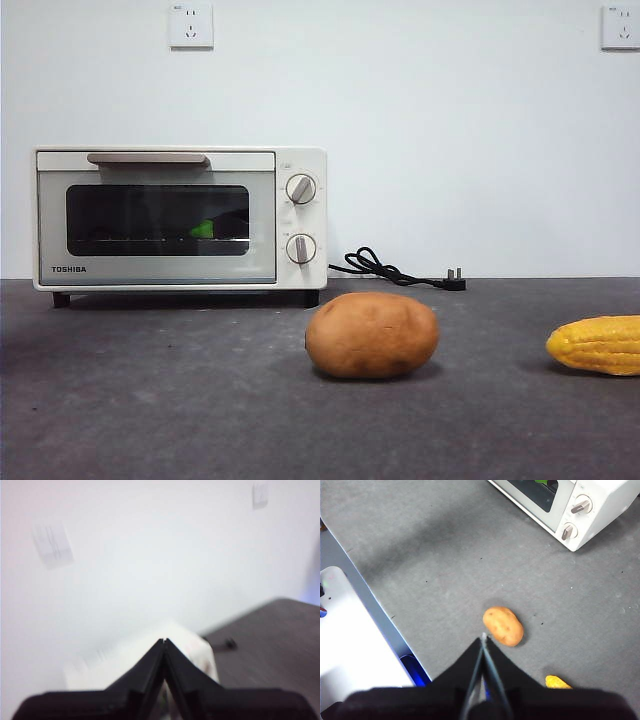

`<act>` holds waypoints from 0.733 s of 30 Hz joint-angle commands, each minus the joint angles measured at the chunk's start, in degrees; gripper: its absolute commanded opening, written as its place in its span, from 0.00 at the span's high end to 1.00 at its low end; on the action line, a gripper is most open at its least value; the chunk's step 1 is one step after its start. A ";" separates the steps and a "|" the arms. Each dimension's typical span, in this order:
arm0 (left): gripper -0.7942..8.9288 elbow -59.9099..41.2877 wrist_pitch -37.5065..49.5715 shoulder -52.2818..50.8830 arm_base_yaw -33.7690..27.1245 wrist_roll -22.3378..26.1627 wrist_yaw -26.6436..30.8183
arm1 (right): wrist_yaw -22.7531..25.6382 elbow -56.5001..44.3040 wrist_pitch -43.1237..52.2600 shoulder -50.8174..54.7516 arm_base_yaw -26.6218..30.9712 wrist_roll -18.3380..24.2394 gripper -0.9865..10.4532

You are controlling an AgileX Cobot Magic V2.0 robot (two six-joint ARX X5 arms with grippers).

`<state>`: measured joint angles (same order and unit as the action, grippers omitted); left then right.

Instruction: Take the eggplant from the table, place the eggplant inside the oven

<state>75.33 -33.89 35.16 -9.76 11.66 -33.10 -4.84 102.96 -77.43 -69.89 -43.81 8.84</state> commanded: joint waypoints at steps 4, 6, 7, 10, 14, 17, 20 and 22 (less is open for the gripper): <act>0.92 -12.72 15.34 -7.65 1.22 6.97 0.15 | 0.00 -0.04 -1.03 -0.04 -0.02 0.20 0.91; 0.92 -17.66 18.05 -9.90 1.36 7.04 0.17 | 0.00 -0.04 -1.03 -0.04 -0.02 0.22 0.91; 0.92 -21.00 19.32 -11.37 1.36 7.04 0.20 | 0.00 -0.04 -1.03 -0.04 -0.02 0.22 0.91; 0.92 -29.27 21.00 -14.32 1.36 6.99 0.72 | 0.00 -0.04 -1.03 -0.04 -0.02 0.22 0.91; 0.92 -39.30 22.84 -17.66 1.36 5.95 2.84 | 0.00 -0.04 -1.03 -0.04 -0.02 0.22 0.91; 0.92 -45.70 23.30 -20.37 1.36 4.50 4.37 | 0.00 -0.04 -1.03 -0.04 -0.02 0.22 0.91; 0.92 -50.84 23.26 -22.91 1.36 2.69 8.76 | 0.00 -0.04 -1.03 -0.04 -0.02 0.22 0.91; 0.92 -53.79 23.23 -24.72 1.36 1.11 11.82 | 0.00 -0.04 -1.03 -0.04 -0.02 0.22 0.91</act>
<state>22.85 -11.40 11.29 -8.56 14.90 -22.63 -4.84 102.96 -77.43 -69.89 -43.81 8.84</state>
